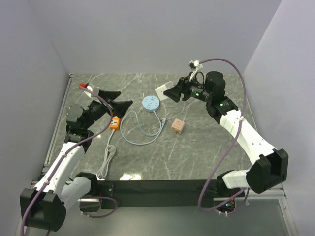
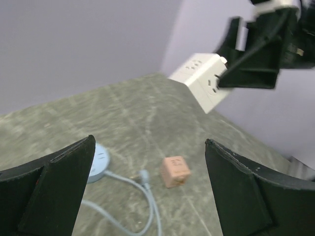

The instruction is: Insert the plug

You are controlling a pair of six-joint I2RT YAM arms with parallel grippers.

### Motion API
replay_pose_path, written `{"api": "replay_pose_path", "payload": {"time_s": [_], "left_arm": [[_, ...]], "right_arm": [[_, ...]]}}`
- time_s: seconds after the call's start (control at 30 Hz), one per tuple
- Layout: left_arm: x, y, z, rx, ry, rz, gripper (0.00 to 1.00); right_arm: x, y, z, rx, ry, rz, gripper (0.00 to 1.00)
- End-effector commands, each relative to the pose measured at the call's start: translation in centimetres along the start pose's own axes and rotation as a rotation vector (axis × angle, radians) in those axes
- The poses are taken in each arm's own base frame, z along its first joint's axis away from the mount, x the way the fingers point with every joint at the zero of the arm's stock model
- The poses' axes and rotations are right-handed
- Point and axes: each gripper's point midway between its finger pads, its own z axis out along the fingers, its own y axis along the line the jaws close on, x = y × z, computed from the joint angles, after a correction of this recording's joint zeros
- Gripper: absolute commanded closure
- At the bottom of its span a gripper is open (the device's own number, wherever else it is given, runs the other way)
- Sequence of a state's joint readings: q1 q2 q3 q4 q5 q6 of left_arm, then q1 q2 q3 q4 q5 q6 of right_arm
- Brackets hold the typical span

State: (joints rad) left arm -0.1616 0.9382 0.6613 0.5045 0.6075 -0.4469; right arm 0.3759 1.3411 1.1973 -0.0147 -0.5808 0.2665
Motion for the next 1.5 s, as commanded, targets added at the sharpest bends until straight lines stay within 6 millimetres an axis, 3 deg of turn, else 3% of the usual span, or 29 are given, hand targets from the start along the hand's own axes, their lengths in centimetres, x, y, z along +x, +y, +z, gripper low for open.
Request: {"api": "replay_pose_path", "payload": {"time_s": [0.0,0.23,0.37,0.5,0.8,1.1,1.47], "left_arm": [[-1.6,-6.9,-0.7,0.302,-0.052,0.086,0.01],[-2.1,-12.9,-2.5,0.534,-0.112,0.102,0.01],[-2.2,-13.6,-2.7,0.576,-0.116,0.070,0.00],[-2.2,-14.1,-2.6,0.598,-0.118,0.034,0.01],[-2.2,-16.1,-2.5,0.678,-0.110,-0.026,0.01],[-2.0,-16.6,-2.4,0.714,-0.065,-0.155,0.01],[-1.3,-15.7,-0.8,0.655,-0.039,-0.196,0.16]], "right_arm": [[-2.4,8.0,-1.9,-0.339,-0.086,-0.019,1.00],[-1.3,14.6,-4.0,-0.666,-0.056,-0.030,1.00],[-0.7,16.9,-4.5,-0.787,-0.045,-0.031,1.00],[-0.2,18.0,-4.5,-0.813,-0.026,-0.051,1.00],[0.4,18.9,-4.6,-0.832,-0.029,-0.084,1.00],[0.1,19.0,-4.3,-0.837,-0.038,-0.108,1.00],[1.1,18.4,-3.7,-0.842,-0.011,-0.083,1.00]]}}
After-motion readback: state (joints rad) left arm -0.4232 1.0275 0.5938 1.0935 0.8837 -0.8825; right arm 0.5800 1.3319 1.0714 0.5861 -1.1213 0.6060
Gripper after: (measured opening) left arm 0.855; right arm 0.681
